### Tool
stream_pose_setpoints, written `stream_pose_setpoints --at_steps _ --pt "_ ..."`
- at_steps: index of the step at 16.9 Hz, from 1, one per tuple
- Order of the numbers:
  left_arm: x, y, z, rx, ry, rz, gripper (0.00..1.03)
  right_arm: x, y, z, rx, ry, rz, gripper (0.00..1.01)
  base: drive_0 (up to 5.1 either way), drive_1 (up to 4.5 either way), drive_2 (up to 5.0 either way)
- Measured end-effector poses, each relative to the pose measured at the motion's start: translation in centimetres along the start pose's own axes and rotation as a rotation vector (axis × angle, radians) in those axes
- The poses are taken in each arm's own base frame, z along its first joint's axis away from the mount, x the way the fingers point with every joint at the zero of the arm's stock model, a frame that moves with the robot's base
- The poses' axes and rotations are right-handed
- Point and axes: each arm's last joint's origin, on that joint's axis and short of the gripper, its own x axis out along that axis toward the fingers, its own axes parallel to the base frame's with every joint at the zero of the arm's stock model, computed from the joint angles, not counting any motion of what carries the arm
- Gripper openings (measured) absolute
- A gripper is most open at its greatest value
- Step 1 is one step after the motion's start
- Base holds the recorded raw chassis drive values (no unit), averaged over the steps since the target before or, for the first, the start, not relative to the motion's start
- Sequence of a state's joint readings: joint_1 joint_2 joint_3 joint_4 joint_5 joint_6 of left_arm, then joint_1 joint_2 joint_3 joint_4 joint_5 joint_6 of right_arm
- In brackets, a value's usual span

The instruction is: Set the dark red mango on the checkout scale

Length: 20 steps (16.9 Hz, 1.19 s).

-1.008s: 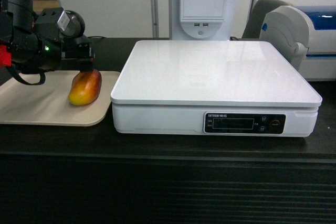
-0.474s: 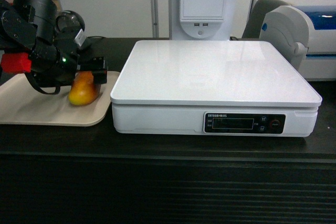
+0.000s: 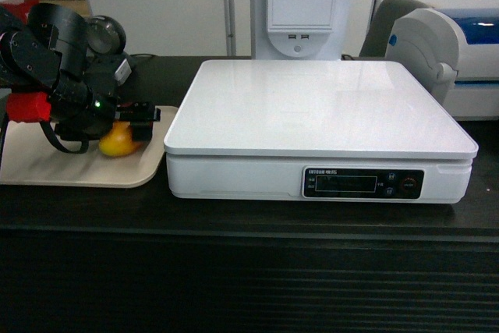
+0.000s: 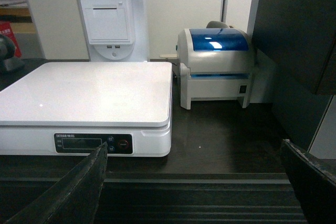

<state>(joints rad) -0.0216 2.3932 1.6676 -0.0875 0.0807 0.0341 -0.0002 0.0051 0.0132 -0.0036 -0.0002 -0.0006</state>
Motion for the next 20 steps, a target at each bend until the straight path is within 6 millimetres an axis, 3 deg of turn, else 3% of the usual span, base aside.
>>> stream_pose_setpoints --at_steps 2,3,7,10,15,16,18,20 --pt "-0.3 -0.1 -0.1 0.006 0.001 0.002 0.62 0.0 0.0 0.0 0.0 0.0 0.0 0.98 0.0 0.0 0.0" --pt "-0.5 -0.1 -0.3 0.011 0.001 0.002 0.6 0.0 0.0 0.0 0.0 0.0 0.0 0.98 0.0 0.0 0.0" --pt "-1.8 -0.5 -0.7 0.034 -0.01 0.008 0.6 0.0 0.0 0.0 0.0 0.0 0.0 0.98 0.0 0.0 0.0" --pt "-5.7 -2.2 0.8 0.062 -0.111 -0.015 0.59 0.0 0.0 0.0 0.0 0.0 0.0 0.98 0.0 0.0 0.0" --pt "-12.6 -9.2 4.0 0.165 -0.297 -0.144 0.59 0.0 0.0 0.0 0.0 0.0 0.0 0.98 0.0 0.0 0.0" --pt "-13.6 -12.1 4.6 0.176 -0.317 -0.21 0.59 0.0 0.0 0.0 0.0 0.0 0.0 0.98 0.0 0.0 0.0" --pt "-14.5 -16.7 5.8 0.178 -0.344 -0.303 0.59 0.0 0.0 0.0 0.0 0.0 0.0 0.98 0.0 0.0 0.0" --pt "-14.7 -19.6 6.3 0.187 -0.353 -0.344 0.59 0.0 0.0 0.0 0.0 0.0 0.0 0.98 0.0 0.0 0.0"
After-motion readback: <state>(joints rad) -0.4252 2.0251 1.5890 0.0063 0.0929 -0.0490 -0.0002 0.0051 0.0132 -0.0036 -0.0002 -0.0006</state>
